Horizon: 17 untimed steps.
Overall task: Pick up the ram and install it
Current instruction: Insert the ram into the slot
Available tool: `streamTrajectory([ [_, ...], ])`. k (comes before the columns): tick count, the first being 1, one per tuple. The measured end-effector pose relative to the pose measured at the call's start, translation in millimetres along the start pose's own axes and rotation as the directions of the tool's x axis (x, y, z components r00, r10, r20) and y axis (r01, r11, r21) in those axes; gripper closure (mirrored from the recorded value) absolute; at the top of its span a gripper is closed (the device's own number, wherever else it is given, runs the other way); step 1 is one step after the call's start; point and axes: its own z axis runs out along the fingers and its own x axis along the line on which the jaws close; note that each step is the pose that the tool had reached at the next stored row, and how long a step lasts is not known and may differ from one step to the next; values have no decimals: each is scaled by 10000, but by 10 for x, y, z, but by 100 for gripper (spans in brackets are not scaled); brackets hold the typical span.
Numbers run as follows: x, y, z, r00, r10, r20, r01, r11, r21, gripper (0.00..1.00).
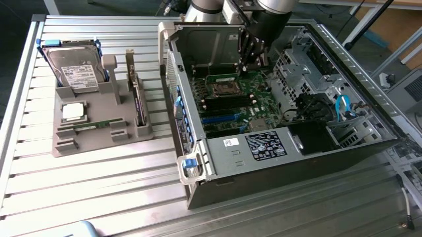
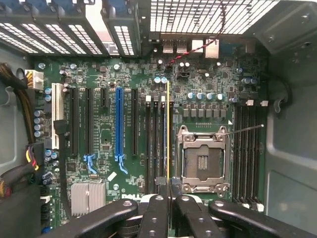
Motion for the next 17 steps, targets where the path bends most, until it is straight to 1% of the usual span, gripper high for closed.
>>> streamTrajectory([
  [12, 10, -5, 232, 10000, 25, 0, -25, 10000, 1, 88],
  [17, 11, -12, 232, 10000, 27, -2, -27, 10000, 0, 88],
])
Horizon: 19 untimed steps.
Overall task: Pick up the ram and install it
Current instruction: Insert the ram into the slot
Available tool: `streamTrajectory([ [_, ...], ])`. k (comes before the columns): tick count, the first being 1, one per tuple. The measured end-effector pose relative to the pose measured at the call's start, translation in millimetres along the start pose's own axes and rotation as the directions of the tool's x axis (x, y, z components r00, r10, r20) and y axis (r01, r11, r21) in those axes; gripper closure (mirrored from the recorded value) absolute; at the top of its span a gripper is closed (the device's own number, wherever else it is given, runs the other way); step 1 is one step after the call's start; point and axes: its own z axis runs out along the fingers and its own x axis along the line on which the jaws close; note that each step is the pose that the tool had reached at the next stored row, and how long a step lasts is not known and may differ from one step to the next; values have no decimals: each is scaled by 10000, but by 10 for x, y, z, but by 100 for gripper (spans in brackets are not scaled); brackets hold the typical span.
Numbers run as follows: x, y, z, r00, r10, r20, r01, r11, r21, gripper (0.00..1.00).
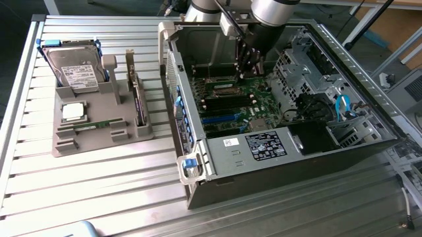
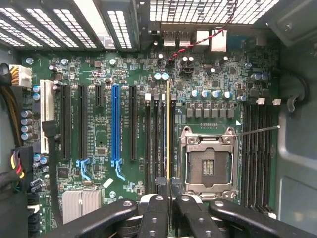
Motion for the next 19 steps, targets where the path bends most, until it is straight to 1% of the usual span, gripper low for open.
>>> streamTrajectory([
  [6, 1, -87, -1, 10000, -1, 1, 1, 10000, 1, 88],
  [12, 3, -89, -1, 10000, -1, 1, 1, 10000, 1, 88],
  [19, 46, -91, -3, 10000, -2, 1, 2, 10000, 1, 88],
])
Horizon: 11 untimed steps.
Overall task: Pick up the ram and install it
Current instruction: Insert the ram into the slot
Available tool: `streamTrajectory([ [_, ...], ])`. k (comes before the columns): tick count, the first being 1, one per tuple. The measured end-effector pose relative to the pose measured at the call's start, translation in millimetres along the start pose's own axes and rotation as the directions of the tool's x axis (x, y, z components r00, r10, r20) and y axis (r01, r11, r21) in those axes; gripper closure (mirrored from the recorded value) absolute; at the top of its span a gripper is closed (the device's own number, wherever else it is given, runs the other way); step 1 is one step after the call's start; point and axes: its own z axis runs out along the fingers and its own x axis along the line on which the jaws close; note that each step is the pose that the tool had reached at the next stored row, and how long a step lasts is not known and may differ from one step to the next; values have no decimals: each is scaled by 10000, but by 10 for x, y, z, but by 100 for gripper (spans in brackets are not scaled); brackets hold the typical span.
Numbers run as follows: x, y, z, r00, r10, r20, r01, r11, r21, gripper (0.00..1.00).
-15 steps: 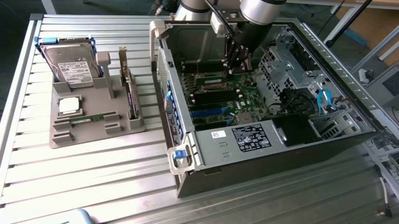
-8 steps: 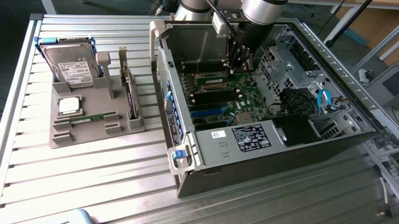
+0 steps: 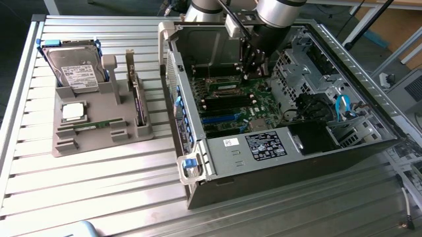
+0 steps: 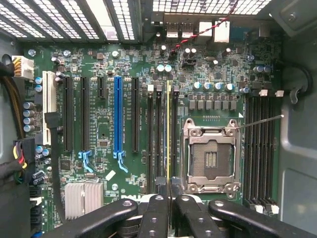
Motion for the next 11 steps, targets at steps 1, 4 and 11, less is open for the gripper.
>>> streamTrajectory([
  [1, 7, 0, 0, 10000, 0, 0, 0, 10000, 1, 88],
  [4, 26, -1, -1, 10000, 1, 0, -1, 10000, 0, 88],
  [11, 68, -2, -3, 10000, 0, -1, 0, 10000, 0, 88],
])
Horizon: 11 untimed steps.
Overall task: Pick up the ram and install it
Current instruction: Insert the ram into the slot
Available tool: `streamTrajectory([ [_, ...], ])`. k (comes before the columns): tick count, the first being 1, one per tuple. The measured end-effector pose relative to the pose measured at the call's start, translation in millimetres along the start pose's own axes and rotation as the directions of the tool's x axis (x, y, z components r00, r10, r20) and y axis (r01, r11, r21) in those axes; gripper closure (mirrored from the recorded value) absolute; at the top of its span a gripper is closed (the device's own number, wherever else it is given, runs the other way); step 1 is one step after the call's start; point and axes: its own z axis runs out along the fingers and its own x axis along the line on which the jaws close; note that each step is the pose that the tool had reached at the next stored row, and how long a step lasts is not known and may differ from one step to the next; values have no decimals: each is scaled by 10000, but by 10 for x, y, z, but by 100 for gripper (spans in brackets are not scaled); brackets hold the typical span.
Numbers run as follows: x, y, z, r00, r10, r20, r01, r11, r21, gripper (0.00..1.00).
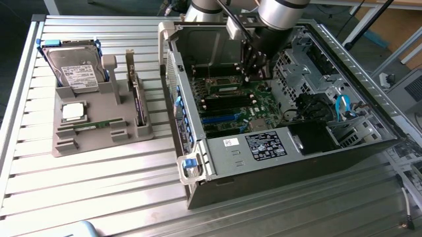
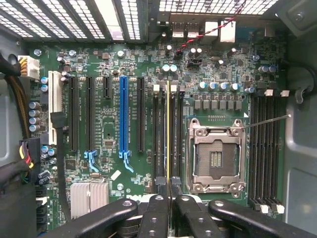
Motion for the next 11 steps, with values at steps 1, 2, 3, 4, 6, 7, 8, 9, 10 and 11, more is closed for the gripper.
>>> streamTrajectory([
  [1, 7, -1, 0, 10000, 0, 0, 0, 10000, 0, 88],
  [2, 12, -2, 0, 10000, 2, 1, -2, 10000, 0, 88],
  [3, 13, -2, 0, 10000, 3, 1, -3, 10000, 1, 88],
  [4, 13, -2, 0, 10000, 4, 1, -4, 10000, 0, 88],
  [6, 14, -3, -1, 10000, 3, 0, -3, 10000, 0, 88],
  [7, 14, -6, -1, 10000, 1, 0, -1, 10000, 0, 88],
  [8, 14, -16, -1, 10000, 1, 0, -1, 10000, 0, 88],
  [9, 14, -26, -1, 10000, 3, 0, -3, 10000, 0, 88],
  [10, 15, -37, -1, 10000, 2, 1, -2, 10000, 0, 88],
  [11, 15, -44, -1, 10000, 2, 1, -2, 10000, 0, 88],
])
